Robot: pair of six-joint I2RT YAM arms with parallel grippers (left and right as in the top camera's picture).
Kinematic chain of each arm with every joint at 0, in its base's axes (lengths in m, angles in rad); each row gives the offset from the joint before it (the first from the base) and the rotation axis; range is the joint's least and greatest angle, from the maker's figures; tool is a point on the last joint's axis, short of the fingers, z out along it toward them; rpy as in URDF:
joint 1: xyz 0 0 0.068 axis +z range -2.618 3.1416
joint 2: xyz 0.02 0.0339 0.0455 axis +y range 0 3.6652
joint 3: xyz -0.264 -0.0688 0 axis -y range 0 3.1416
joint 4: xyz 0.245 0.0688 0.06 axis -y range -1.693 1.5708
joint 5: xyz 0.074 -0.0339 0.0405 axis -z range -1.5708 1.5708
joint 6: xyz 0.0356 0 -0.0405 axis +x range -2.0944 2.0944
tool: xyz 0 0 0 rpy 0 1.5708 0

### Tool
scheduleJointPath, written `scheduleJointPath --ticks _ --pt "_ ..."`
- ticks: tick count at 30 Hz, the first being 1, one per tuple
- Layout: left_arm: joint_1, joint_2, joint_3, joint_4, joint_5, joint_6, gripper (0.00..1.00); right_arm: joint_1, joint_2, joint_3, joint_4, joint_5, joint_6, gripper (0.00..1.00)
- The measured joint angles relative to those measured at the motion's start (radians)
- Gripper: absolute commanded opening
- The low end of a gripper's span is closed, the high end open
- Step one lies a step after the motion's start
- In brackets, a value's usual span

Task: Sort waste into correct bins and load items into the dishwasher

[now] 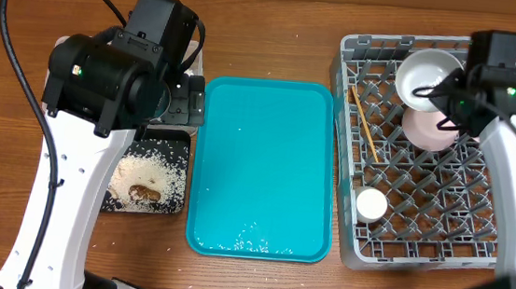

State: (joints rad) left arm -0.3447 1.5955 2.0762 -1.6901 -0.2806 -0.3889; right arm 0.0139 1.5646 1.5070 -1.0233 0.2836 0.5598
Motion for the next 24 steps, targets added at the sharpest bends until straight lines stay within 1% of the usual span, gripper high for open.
scheduleJointPath --ticks 2,5,9,14,18,24 --pt "0.000 0.000 0.000 0.000 0.000 0.000 1.00 0.100 -0.040 0.011 -0.016 0.134 -0.014 0.04" --pt "0.000 0.000 0.000 0.000 0.000 0.000 1.00 0.247 -0.051 0.013 -0.019 0.344 -0.026 0.04" --pt "0.000 0.000 0.000 0.000 0.000 0.000 1.00 0.339 -0.002 -0.003 0.001 0.573 -0.034 0.04" --pt "0.000 0.000 0.000 0.000 0.000 0.000 1.00 0.348 0.108 -0.013 0.006 0.755 -0.037 0.04" --pt "0.000 0.000 0.000 0.000 0.000 0.000 1.00 0.348 0.181 -0.016 0.009 0.814 -0.037 0.04" --pt "0.000 0.000 0.000 0.000 0.000 0.000 1.00 0.348 0.256 -0.017 0.006 0.843 -0.039 0.04"
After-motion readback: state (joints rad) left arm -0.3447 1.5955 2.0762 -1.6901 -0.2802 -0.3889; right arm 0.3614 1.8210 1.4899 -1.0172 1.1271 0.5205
